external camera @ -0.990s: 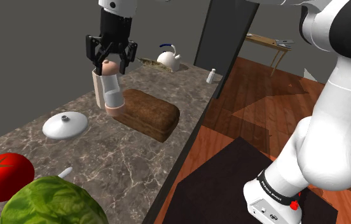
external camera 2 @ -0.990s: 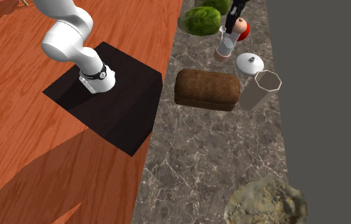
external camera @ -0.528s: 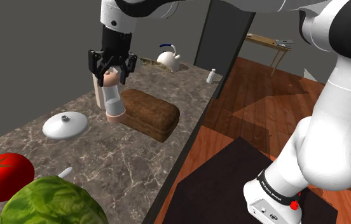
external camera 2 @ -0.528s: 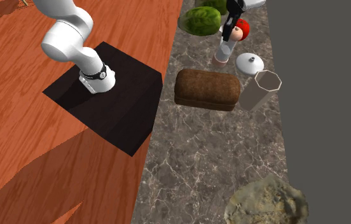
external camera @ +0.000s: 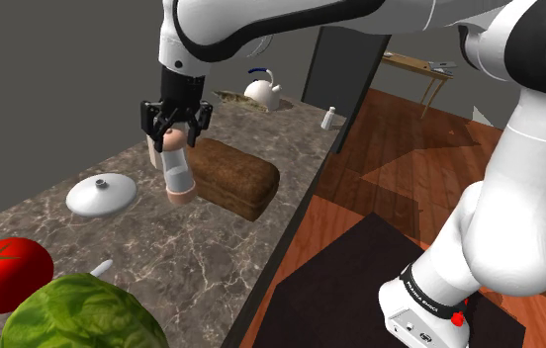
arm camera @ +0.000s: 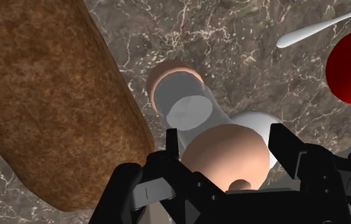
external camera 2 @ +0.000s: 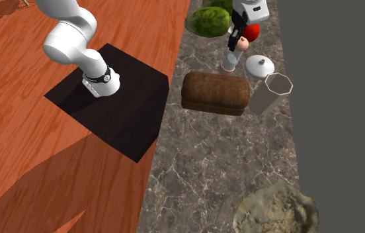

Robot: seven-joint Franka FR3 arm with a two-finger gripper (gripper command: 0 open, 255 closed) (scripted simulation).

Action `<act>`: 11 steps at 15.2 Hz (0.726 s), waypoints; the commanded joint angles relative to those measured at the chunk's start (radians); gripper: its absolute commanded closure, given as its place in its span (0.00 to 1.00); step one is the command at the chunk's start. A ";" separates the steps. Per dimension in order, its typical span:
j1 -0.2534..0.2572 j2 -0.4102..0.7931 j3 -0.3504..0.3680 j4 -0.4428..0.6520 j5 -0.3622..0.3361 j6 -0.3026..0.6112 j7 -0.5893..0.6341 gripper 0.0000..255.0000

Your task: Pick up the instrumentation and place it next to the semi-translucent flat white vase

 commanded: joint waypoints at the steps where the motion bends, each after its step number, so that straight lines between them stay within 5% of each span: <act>1: 0.000 0.010 -0.001 -0.013 -0.001 0.024 -0.003 1.00; 11: 0.002 0.038 -0.002 -0.067 -0.005 0.104 -0.008 1.00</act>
